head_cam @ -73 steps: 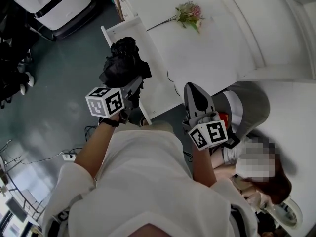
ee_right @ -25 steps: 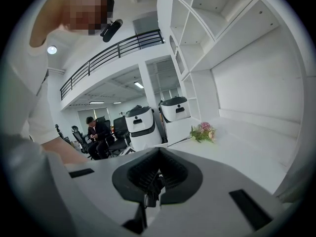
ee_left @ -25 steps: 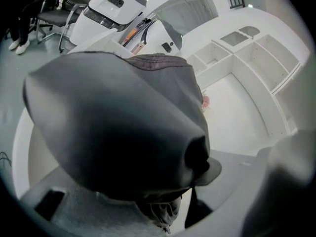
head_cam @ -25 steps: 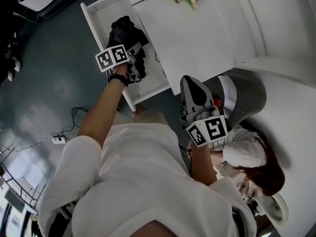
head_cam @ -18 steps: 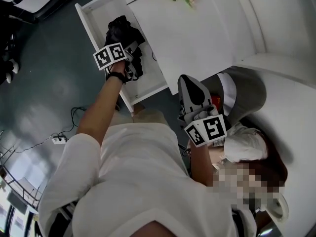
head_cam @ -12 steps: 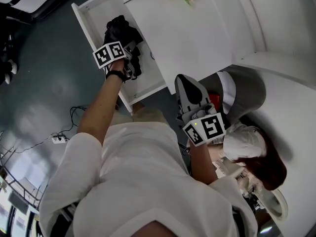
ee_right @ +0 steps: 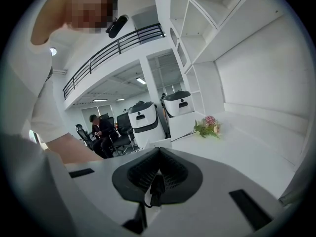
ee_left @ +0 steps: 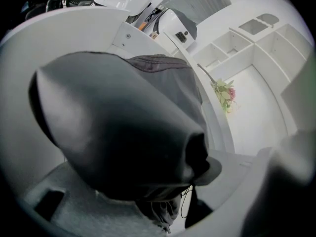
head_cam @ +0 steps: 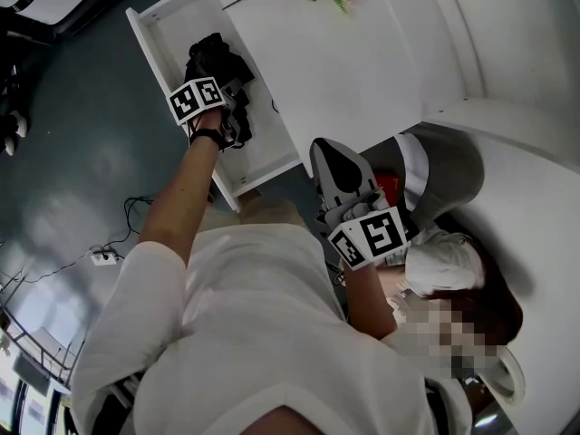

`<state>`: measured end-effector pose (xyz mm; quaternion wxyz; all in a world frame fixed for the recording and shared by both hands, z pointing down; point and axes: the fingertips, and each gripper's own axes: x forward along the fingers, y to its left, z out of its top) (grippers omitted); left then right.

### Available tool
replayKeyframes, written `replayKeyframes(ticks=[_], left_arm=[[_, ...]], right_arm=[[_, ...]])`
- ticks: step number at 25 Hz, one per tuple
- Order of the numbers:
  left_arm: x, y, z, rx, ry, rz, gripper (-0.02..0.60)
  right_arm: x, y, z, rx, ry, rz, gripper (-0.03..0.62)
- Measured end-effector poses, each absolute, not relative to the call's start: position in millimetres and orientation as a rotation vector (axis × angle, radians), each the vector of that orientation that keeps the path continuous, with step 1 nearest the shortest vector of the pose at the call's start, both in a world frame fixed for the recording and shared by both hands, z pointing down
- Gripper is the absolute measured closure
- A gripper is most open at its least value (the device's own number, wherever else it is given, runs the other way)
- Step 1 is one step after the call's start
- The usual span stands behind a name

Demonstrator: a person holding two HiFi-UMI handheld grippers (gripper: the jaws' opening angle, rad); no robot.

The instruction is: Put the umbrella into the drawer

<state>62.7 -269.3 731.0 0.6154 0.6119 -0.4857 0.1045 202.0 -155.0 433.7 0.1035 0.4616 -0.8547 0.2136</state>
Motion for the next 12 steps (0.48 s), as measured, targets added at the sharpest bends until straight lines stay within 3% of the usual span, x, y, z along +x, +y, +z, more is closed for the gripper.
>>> replayKeyframes(ticks=[12], left_arm=[[66.8, -273.0, 746.3, 1.385, -1.12, 0.282, 0.284]], right_arm=[[200.7, -154.4, 446.1, 1.343, -2.511, 0.677, 0.592]])
